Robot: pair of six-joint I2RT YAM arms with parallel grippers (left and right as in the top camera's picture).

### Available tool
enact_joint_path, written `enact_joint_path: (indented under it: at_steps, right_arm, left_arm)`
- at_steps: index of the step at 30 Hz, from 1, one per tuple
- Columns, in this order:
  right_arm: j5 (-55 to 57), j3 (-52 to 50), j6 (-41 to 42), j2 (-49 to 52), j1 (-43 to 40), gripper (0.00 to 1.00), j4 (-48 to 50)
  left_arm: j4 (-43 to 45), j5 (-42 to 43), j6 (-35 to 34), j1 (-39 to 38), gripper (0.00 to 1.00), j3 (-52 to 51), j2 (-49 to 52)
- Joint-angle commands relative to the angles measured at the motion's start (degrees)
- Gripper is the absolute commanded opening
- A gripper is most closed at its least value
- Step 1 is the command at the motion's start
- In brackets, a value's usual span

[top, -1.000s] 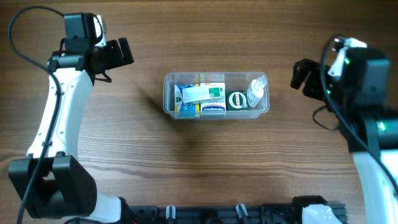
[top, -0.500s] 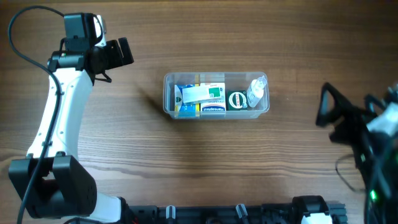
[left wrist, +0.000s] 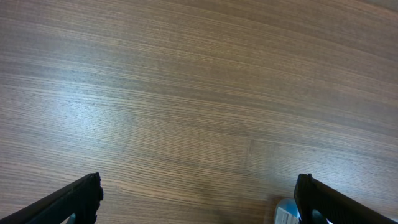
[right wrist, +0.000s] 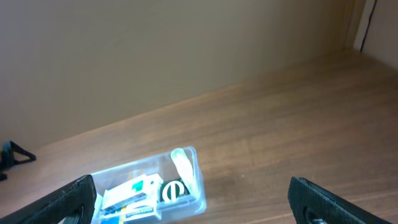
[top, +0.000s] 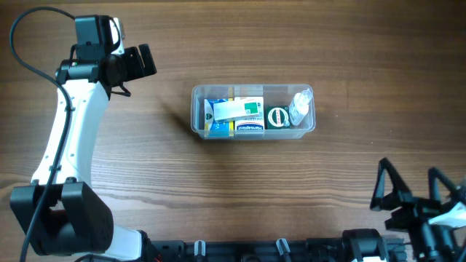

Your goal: Pack container

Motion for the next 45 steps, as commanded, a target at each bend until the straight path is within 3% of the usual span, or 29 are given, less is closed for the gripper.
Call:
enact_joint_path:
  at_steps: [1, 7, 17, 29, 34, 39, 45]
  right_arm:
    - [0.8, -7.4, 0.7, -5.6, -0.1, 1.0, 2.0]
    - [-0.3, -20.9, 1.2, -12.8, -0.1, 1.0, 12.9]
    - [-1.9, -42.6, 6.9, -18.3, -0.1, 1.0, 41.2]
    - [-3.2, -57.0, 3.1, -18.3, -0.1, 1.0, 64.9]
    - [-3.1, -59.5, 2.1, -18.3, -0.1, 1.0, 66.5]
    - [-5.8, -59.6, -5.3, -18.3, -0.1, 1.0, 66.6]
    - [-5.9, -60.1, -8.2, -18.3, -0.1, 1.0, 66.4]
  left_arm:
    - [0.1, -0.3, -0.7, 0.2, 1.0, 0.0, -0.6]
    - [0.1, -0.3, -0.7, 0.2, 1.0, 0.0, -0.6]
    - [0.1, -0.3, -0.7, 0.2, 1.0, 0.0, -0.6]
    - [0.1, -0.3, -0.7, 0.2, 1.0, 0.0, -0.6]
    - [0.1, -0.3, -0.7, 0.2, 1.0, 0.0, -0.6]
    - [0.1, -0.3, -0.7, 0.2, 1.0, 0.0, -0.6]
    - [0.1, -0.3, -0.7, 0.2, 1.0, 0.0, -0.6]
